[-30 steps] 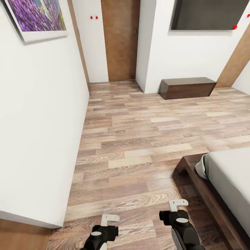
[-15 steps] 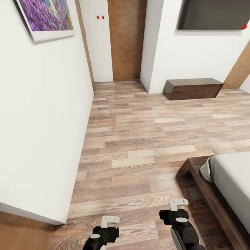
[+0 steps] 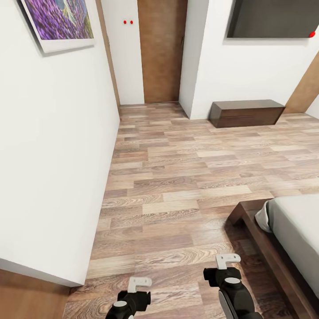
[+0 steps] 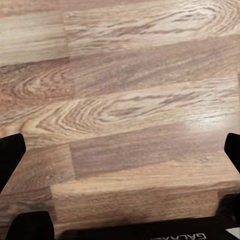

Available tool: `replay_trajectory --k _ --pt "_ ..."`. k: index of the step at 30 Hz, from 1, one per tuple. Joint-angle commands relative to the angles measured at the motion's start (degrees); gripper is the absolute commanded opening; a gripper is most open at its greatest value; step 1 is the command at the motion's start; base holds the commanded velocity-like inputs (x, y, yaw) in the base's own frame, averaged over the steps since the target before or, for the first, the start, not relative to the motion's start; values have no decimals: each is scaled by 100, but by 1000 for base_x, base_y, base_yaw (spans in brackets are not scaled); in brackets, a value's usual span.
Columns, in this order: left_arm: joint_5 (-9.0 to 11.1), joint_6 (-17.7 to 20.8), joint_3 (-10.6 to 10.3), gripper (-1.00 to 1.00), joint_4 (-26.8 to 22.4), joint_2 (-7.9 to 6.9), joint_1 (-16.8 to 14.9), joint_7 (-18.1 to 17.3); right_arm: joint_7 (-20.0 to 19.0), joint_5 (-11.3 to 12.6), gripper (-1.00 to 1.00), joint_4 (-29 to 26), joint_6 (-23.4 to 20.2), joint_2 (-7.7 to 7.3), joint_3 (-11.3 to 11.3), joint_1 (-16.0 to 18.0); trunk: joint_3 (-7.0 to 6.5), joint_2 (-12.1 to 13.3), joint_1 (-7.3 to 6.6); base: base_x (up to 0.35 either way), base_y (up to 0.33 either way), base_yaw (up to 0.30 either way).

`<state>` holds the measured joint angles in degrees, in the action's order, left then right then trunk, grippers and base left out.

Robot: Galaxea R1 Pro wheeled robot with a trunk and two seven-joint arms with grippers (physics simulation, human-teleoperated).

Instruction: In the bedroom, move the book from the bed onto either nightstand, and place the two sandals side by side next to the bed.

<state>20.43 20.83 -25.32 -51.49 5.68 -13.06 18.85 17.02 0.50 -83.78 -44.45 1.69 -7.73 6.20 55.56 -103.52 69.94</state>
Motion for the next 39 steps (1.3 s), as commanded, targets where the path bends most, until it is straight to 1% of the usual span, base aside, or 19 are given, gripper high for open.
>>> replay_trajectory --k 1,7,10,11,14,18,28,39 --pt "60 12 -19 100 12 -4 -4 40 27 9 100 5 -30 1 -10 2 4 -2 -1 0 0 3" --pt "57 2 -18 100 72 -9 -4 -111 14 16 100 50 16 10 -39 0 4 -2 -1 0 0 2" --pt "67 -3 -13 100 92 -11 -4 -223 10 16 100 120 211 16 -68 -3 4 -2 -1 0 0 0" --pt "67 -3 -13 100 92 -11 -4 -223 10 16 100 120 211 16 -68 -3 4 -2 -1 0 0 0" --pt "73 -10 -11 100 102 -13 -4 -277 7 14 100 219 452 16 -117 -4 4 -2 -1 0 0 0" --pt "76 -13 -10 100 108 -13 -4 -306 5 12 100 302 585 16 -180 -3 4 -2 -1 0 0 0" --pt "64 -11 -5 100 118 -14 -4 -355 12 10 100 412 713 16 -285 -5 4 -2 -1 28 0 0" --pt "59 -6 -1 100 121 -14 -4 -384 19 -15 100 502 746 16 -330 -5 4 -2 -1 218 0 0"
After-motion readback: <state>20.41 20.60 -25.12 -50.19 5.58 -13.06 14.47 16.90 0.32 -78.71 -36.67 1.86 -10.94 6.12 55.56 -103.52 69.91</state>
